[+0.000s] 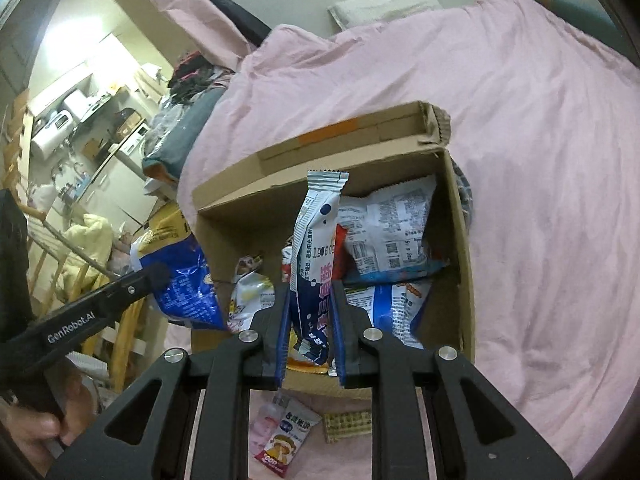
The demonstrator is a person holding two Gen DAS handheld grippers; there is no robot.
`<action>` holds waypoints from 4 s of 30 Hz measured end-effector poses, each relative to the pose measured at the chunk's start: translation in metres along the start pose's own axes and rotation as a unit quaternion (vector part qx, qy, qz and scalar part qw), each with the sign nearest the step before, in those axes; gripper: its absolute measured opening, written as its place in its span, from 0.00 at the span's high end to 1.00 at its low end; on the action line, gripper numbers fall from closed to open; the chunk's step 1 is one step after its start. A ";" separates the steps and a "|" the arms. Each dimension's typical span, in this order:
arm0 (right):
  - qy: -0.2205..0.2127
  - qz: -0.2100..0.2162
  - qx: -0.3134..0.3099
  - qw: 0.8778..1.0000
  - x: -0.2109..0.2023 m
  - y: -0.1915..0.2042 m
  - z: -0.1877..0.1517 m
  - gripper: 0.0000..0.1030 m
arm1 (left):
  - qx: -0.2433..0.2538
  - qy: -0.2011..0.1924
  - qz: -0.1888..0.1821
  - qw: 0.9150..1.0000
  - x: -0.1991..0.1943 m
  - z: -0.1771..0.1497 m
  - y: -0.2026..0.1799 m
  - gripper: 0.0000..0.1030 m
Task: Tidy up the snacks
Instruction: 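Carry the blue-yellow bag with the left gripper while the right gripper carries the stick snack into the box, then open both grippers to drop the two snacks into the box, then grasp the orange peanut bag with the left gripper, then grasp the white rice-cracker pack with the right gripper while the left gripper holds the peanut bag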
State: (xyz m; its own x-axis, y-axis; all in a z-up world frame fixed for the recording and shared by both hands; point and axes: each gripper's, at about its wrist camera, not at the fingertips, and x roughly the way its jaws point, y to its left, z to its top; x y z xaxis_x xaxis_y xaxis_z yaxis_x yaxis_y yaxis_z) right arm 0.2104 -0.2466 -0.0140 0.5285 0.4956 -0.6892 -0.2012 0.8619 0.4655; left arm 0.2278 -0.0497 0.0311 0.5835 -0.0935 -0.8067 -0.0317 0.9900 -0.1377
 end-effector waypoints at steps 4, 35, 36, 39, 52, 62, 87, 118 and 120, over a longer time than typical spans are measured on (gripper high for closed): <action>0.014 0.001 0.028 0.999 0.008 -0.013 0.001 0.81 | -0.009 0.018 -0.010 1.000 0.019 0.002 -0.005 0.90; 0.065 -0.043 0.086 0.993 0.028 -0.040 -0.007 0.78 | 0.023 0.071 -0.001 0.997 0.054 -0.017 -0.027 0.69; 0.064 -0.043 0.090 0.993 0.027 -0.041 -0.006 0.78 | 0.020 0.068 -0.002 0.998 0.051 -0.016 -0.026 0.63; 0.062 -0.037 0.097 0.993 0.024 -0.043 -0.006 0.71 | 0.018 0.052 0.005 0.998 0.043 -0.017 -0.024 0.42; 0.057 -0.023 0.118 0.991 0.008 -0.044 -0.015 0.40 | 0.040 0.055 0.017 0.998 0.014 -0.044 -0.006 0.39; 0.067 -0.039 0.106 0.991 -0.009 -0.039 -0.042 0.32 | 0.046 0.113 0.019 0.992 0.004 -0.100 0.020 0.39; 0.098 -0.027 0.138 0.985 -0.018 -0.040 -0.092 0.21 | 0.133 0.260 -0.004 0.956 0.037 -0.252 -0.016 0.42; 0.232 0.007 0.109 0.967 0.082 0.012 -0.130 0.39 | -0.111 0.163 -0.018 0.980 0.013 -0.145 0.135 0.69; 0.239 0.002 0.105 0.965 0.086 0.014 -0.134 0.39 | -0.117 0.163 -0.018 0.980 0.013 -0.144 0.137 0.69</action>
State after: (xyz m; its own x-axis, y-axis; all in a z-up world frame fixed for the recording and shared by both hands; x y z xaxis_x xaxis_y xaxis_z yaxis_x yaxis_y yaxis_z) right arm 0.1428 -0.1780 -0.1408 0.0777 0.5347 -0.8415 -0.0038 0.8442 0.5361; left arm 0.1139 0.0697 -0.0808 0.2994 -0.1936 -0.9343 -0.2241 0.9375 -0.2661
